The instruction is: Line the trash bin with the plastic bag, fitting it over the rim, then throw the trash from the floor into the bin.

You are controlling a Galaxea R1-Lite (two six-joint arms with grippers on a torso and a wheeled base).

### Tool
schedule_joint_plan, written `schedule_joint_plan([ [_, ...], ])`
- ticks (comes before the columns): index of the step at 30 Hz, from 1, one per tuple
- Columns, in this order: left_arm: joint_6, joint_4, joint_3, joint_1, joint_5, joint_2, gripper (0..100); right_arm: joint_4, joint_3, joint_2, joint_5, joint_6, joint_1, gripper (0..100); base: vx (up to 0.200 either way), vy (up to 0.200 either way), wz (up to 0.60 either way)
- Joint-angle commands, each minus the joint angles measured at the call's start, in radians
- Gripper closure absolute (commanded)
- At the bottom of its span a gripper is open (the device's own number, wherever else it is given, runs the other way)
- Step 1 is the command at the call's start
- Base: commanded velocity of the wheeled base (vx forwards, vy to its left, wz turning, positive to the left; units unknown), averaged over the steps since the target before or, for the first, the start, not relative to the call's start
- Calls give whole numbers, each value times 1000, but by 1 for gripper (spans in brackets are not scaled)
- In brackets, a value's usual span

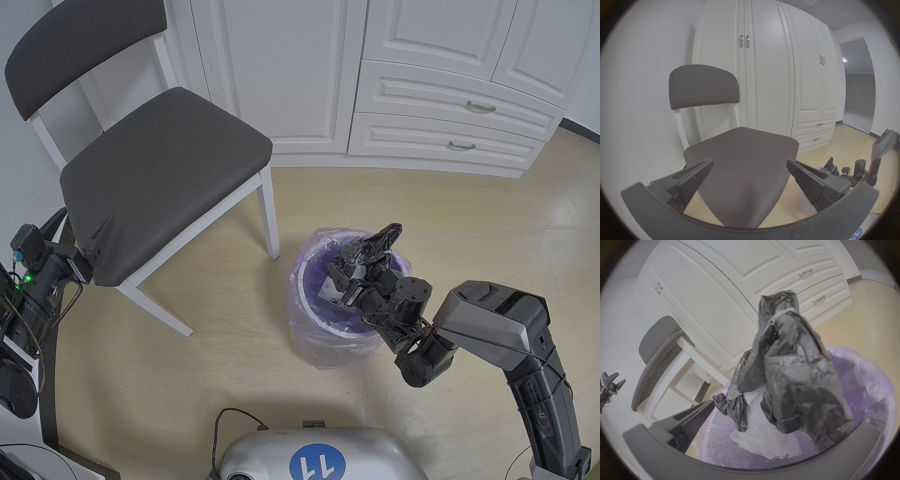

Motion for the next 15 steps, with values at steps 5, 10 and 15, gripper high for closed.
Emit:
schedule_joint_plan([
  [5, 0, -1, 1, 0, 0, 0, 0, -29, 96, -110, 3, -1, 21, 0, 0, 0, 0],
  [10, 0, -1, 1, 0, 0, 0, 0, -52, 242, -248, 29, -3, 73, 0, 0, 0, 0],
  [15, 0, -1, 1, 0, 0, 2, 0, -52, 314, -346, 52, -9, 90, 0, 0, 0, 0],
])
